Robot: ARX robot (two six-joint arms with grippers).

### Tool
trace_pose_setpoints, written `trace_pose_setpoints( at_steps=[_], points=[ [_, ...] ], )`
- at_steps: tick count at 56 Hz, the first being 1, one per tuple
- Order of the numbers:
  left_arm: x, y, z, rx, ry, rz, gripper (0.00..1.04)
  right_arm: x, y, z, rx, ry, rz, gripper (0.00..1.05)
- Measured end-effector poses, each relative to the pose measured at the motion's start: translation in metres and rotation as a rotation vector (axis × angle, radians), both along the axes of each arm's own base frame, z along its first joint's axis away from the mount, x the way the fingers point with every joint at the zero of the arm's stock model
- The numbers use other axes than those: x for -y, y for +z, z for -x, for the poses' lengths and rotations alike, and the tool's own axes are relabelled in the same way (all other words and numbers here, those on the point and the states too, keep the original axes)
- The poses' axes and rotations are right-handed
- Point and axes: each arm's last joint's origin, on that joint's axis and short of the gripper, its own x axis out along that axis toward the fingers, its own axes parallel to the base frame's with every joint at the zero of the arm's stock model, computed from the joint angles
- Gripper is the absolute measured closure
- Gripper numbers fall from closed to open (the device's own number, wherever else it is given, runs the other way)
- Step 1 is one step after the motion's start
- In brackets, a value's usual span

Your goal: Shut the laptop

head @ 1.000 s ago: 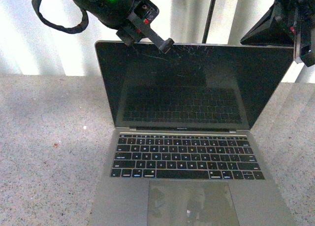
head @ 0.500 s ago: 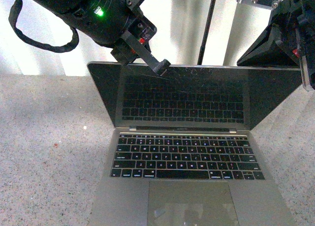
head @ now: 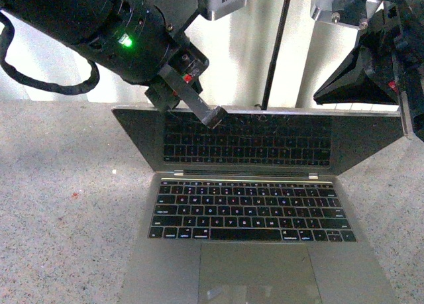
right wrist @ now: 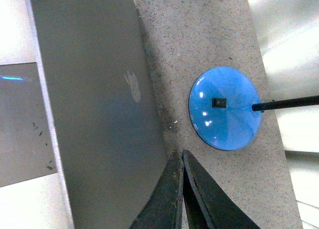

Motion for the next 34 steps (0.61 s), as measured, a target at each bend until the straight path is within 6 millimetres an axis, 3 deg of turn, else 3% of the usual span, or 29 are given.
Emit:
trace_pose_setpoints(
  at_steps=[34],
  points=[
    [0.004, -0.009, 0.006, -0.021, -0.020, 0.004, 1.01, -0.004, -0.021, 0.016, -0.062, 0.016, 0.013, 1.02]
  ],
)
